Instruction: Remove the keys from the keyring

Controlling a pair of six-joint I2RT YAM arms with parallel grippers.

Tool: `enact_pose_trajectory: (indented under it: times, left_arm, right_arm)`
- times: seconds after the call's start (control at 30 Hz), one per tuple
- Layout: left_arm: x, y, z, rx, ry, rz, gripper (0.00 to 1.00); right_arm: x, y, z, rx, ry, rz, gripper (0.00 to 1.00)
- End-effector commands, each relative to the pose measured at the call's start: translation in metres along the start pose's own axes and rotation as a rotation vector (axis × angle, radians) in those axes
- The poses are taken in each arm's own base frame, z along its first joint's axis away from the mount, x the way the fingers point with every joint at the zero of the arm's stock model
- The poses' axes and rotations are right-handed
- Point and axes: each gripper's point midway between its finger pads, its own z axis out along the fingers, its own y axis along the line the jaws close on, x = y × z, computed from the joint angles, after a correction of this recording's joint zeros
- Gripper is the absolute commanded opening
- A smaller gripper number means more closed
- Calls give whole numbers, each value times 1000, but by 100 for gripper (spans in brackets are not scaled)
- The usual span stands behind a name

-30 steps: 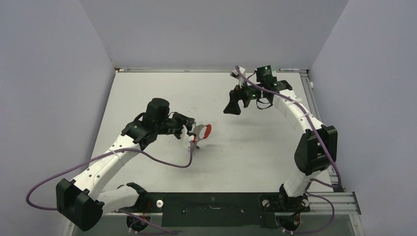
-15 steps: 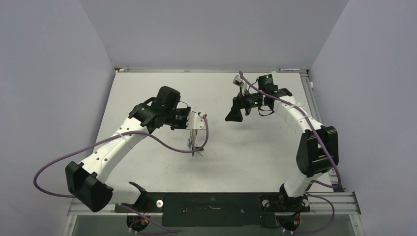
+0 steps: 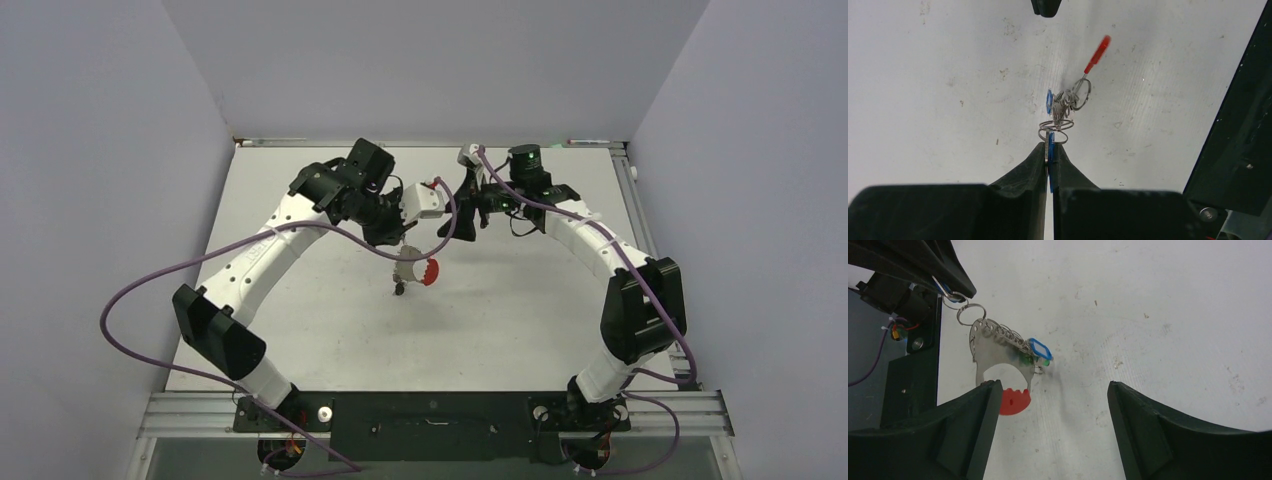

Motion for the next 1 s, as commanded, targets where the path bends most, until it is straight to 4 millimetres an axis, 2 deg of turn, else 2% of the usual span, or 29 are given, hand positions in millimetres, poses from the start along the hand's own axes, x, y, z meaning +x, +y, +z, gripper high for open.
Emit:
enact_pose_trajectory:
  times: [0.0, 0.13, 0.37, 0.57, 0.8, 0.97]
  left_arm:
    - [-29, -2, -15, 26, -58, -161, 0]
    - [-39, 3, -14, 19, -88, -253, 0]
    - [-41, 14, -10, 5, -58, -441, 0]
    - [-37, 8, -8, 39, -15, -573, 0]
    - [-23, -3, 2, 97, 32, -628, 0]
    - [-15, -12, 5, 206, 41, -683, 0]
  right_arm:
    - [-45, 5, -11, -18, -134, -112, 76]
    - [-61, -1, -18, -6, -209, -125, 71]
    - [-56, 2, -20, -27, -221, -103, 66]
    - [-54, 10, -23, -65, -211, -94, 61]
    - [-39, 14, -11, -74, -159, -94, 57]
    - [-25, 23, 7, -109, -134, -97, 56]
